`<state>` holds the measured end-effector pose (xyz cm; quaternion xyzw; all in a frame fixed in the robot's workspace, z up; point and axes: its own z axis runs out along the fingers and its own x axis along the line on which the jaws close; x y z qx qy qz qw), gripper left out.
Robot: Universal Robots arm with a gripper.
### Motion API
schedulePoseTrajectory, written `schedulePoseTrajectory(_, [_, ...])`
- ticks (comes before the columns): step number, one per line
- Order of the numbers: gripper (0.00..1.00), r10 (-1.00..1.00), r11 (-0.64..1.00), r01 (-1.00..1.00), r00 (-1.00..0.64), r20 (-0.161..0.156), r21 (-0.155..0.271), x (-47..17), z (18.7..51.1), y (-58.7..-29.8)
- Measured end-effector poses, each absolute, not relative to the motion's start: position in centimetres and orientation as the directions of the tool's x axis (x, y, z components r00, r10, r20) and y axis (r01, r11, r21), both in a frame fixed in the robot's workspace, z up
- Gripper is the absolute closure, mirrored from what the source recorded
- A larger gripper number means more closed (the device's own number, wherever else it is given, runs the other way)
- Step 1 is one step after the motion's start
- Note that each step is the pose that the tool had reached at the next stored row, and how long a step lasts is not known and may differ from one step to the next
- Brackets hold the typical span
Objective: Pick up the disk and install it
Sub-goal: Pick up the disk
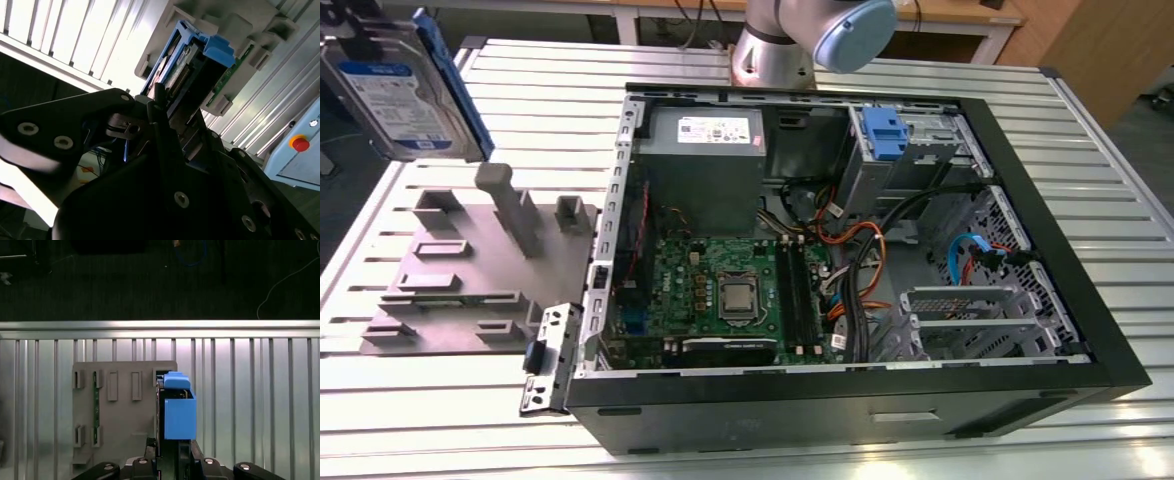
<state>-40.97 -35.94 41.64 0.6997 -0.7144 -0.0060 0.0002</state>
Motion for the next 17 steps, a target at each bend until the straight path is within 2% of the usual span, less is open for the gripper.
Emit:
schedulePoseTrajectory(11, [0.65,-1.000,0.021,-1.000,-0.021,-0.008,0.009,-41.0,45.9,-35.9])
schedulePoseTrajectory(17, [0.65,-1.000,0.021,-1.000,-0.021,-0.008,0.009,-41.0,46.6,-35.9])
